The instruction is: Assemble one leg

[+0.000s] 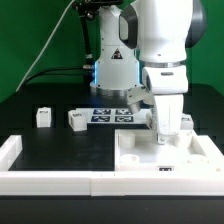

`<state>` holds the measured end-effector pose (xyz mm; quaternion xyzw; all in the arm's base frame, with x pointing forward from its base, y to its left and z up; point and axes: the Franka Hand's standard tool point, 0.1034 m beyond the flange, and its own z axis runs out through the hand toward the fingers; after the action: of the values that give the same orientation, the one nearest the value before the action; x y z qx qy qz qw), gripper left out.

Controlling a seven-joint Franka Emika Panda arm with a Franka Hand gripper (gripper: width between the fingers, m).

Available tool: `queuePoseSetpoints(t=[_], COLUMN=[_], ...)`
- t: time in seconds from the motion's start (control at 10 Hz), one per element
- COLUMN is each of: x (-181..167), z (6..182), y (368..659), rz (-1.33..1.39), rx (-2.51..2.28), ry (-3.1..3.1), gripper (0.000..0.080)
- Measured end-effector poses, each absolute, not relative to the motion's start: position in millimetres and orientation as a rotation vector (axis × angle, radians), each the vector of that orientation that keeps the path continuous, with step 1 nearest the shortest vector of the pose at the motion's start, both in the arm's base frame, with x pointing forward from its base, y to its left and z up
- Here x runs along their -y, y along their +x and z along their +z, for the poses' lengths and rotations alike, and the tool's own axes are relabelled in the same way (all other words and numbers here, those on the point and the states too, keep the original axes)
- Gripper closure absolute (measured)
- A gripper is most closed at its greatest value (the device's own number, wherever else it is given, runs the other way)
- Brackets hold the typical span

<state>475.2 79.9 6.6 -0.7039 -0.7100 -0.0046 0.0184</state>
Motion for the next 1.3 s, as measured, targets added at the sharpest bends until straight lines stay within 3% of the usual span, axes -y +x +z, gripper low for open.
queuePoseSetpoints(t=[0.1, 0.2, 0.3, 0.4, 0.5, 0.8, 1.3], x=[-80, -80, -80, -79, -79, -79, -84], z=[6.6, 6.5, 6.5, 6.5, 6.5, 8.0, 42.4], y=[475, 475, 475, 475, 475, 473, 446], rz=[-0.014, -0.014, -0.014, -0.014, -0.014, -0.013, -0.030], rx=[2.205, 2.204, 2.204, 2.204, 2.203, 2.174, 1.937], ry=[-2.186, -2.186, -2.186, -2.187, -2.187, -2.217, -2.464], gripper=[0.0375, 0.0375, 0.0233, 0.0233, 0.0164, 0.0153, 0.0150])
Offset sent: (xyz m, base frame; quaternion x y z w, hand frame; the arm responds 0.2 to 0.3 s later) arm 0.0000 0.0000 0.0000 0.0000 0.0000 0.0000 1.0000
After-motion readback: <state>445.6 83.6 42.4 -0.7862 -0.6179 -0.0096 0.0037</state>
